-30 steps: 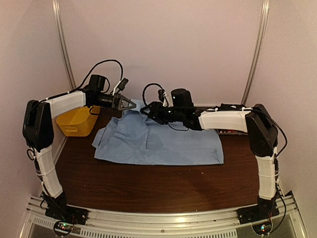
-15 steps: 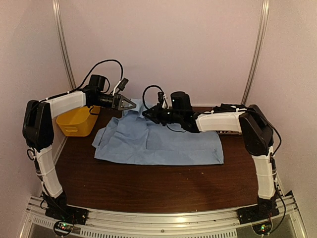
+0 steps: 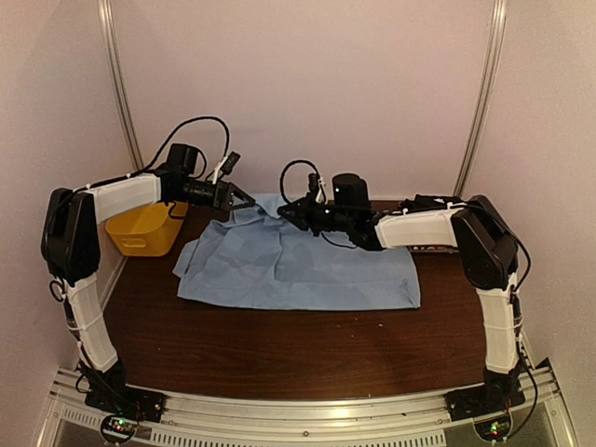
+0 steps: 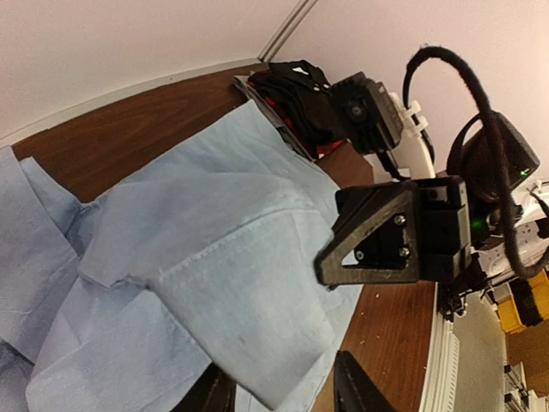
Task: Fold and stack the long sleeve shirts
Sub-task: Pass from the left arm to the right, then fold the sleeve of the 1/3-folded shirt.
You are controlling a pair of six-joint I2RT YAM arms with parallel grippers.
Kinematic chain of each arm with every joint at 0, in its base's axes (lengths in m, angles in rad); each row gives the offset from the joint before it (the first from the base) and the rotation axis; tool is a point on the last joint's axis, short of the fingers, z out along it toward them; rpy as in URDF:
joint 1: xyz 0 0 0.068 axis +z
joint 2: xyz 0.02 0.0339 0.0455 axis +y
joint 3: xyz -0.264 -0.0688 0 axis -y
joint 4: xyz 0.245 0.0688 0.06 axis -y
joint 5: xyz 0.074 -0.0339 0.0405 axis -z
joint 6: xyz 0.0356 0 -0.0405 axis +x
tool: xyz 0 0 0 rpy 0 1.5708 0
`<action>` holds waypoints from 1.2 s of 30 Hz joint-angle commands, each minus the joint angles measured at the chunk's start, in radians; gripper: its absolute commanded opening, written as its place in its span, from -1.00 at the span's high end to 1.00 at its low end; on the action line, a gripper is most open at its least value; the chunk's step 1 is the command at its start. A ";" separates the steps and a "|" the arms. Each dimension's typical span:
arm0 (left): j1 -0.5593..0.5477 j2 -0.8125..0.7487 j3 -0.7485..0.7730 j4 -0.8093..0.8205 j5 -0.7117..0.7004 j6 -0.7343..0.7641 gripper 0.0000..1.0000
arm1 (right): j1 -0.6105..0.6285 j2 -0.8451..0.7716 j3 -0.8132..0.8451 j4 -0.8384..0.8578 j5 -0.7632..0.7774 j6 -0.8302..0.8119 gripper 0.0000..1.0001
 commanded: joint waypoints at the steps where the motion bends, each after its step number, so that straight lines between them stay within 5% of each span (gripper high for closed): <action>1: 0.026 -0.093 -0.100 0.131 -0.154 -0.071 0.11 | -0.017 -0.080 0.037 0.061 -0.021 0.045 1.00; 6: 0.033 -0.161 -0.242 0.253 -0.296 -0.096 -0.12 | -0.028 -0.050 0.086 0.114 -0.023 0.146 1.00; 19: 0.032 -0.284 -0.563 0.688 -0.375 -0.010 -0.24 | -0.021 0.017 0.150 0.260 0.063 0.387 1.00; 36: -0.032 -0.111 -0.437 0.651 -0.238 0.337 -0.23 | 0.024 0.078 0.226 0.247 0.221 0.511 1.00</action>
